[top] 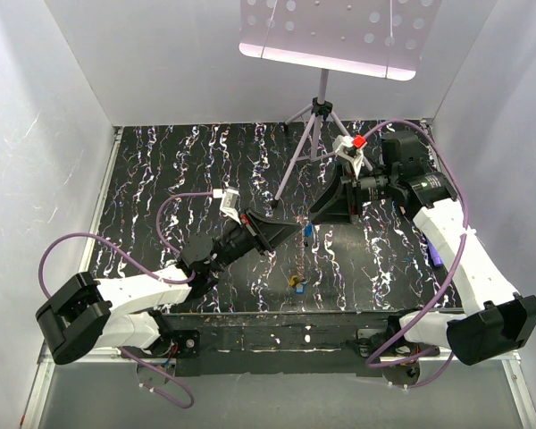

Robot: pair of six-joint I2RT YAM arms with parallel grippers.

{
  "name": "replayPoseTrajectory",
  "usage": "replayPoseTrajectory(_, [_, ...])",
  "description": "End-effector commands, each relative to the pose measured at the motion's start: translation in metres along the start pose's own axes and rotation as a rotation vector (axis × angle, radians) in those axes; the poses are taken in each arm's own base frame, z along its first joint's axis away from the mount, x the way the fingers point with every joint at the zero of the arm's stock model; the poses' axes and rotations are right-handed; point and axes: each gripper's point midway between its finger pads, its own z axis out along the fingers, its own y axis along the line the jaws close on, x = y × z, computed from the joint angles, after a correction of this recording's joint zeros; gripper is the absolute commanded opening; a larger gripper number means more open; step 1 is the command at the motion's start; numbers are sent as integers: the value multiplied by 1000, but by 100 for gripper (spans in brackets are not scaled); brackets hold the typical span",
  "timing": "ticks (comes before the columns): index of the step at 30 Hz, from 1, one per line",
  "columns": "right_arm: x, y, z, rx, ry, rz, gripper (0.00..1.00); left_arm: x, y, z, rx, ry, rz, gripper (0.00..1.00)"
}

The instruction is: Put the keys on the keyring

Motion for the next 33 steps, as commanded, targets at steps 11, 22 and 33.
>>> replayPoseTrajectory(11, [6,-4,4,110,63,-77,31,-21,-26,9,52,-45,-2,0])
replayPoseTrajectory(22, [10,-3,6,94,65,-63,13,-23,-31,8,68,-49,3,0])
replayPoseTrajectory(33, [9,9,8,18,51,-41,1,-29,-35,4,77,-70,25,0])
